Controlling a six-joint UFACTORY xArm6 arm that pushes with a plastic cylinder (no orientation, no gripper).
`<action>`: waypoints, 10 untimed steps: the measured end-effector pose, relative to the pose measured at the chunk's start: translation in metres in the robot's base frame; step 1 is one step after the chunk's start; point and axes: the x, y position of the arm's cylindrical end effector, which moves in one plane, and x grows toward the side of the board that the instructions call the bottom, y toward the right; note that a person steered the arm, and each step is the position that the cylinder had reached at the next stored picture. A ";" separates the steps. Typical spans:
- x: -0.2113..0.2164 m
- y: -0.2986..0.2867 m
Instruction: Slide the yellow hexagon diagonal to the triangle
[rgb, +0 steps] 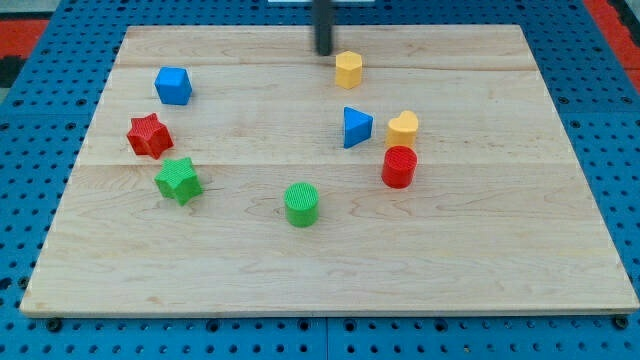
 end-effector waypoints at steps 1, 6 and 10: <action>0.011 0.024; 0.063 -0.110; 0.032 0.067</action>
